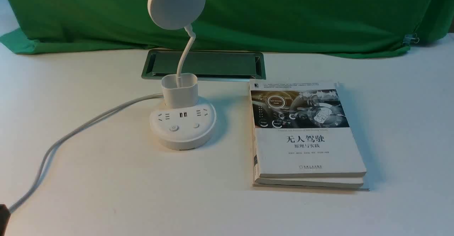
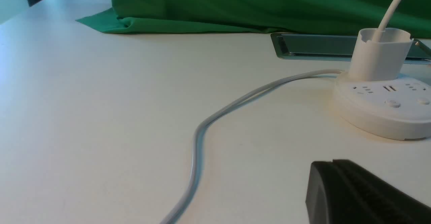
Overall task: Turn on the desk lamp on the white desktop with your hand.
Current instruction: 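Press the power button on the lamp base to turn the lamp on with the left gripper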
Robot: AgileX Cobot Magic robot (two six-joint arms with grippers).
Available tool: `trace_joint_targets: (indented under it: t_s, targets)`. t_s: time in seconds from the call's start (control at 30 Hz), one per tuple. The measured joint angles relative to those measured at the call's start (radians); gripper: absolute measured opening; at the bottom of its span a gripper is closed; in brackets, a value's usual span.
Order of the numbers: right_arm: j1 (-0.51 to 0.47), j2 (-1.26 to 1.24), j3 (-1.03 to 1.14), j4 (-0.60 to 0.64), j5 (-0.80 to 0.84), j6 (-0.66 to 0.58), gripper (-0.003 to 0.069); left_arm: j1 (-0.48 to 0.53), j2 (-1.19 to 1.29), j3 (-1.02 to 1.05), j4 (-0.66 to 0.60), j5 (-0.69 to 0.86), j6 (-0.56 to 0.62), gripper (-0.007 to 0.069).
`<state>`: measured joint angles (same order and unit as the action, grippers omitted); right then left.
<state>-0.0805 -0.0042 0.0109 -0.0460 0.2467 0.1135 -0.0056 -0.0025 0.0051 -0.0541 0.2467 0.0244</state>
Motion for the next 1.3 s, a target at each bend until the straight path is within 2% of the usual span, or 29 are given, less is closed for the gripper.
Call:
trace_joint_targets:
  t_s: [1.1, 1.3]
  targets:
    - [0.0, 0.0, 0.0, 0.0, 0.0, 0.0, 0.0238, 0.0, 0.0, 0.0, 0.0, -0.002, 0.0, 0.0021]
    - [0.0, 0.0, 0.0, 0.0, 0.0, 0.0, 0.0238, 0.0, 0.0, 0.0, 0.0, -0.101, 0.0, 0.0021]
